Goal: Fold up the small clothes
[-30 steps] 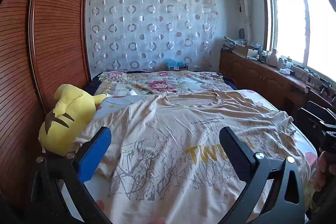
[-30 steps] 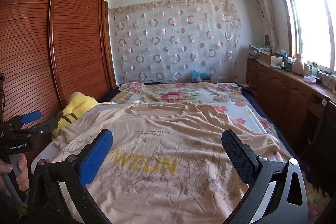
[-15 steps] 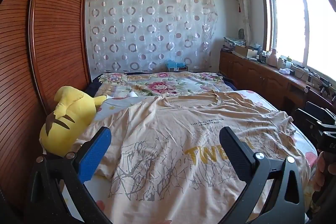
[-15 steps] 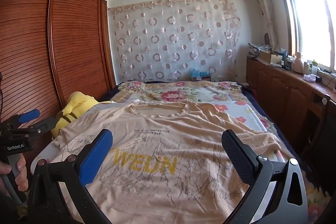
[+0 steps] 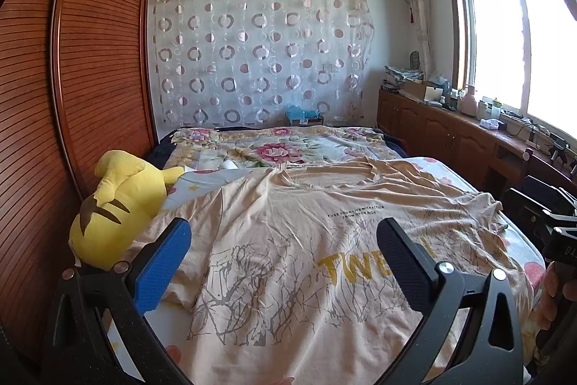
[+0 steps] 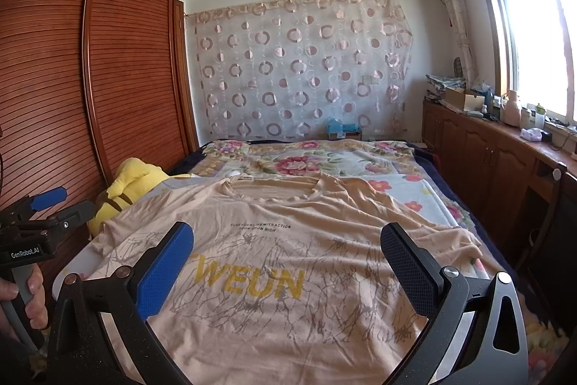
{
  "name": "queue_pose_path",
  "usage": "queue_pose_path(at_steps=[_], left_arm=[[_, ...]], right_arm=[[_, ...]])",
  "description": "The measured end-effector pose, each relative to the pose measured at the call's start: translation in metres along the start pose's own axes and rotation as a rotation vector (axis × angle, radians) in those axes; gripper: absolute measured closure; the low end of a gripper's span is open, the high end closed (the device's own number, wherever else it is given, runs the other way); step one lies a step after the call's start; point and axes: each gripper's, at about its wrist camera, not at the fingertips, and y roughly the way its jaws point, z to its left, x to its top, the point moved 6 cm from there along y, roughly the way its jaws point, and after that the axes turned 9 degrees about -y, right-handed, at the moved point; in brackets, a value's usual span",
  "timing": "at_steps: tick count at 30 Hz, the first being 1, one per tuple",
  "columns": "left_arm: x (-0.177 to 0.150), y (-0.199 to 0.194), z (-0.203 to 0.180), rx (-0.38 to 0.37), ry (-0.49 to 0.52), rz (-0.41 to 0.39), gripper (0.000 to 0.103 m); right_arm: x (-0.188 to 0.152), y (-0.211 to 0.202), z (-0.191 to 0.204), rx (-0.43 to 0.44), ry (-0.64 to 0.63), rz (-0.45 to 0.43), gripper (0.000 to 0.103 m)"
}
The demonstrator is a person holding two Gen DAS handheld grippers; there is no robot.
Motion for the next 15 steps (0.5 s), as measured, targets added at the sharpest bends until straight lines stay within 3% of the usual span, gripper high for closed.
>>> queue_pose_path(at_steps=[15], left_arm=[[0.0008,-0.0007,-0.0004,0.000,0.003,-0.006,0.000]], right_arm=[[0.0003,-0.0002,0.0003,0.000,0.001,0.000,0.000]])
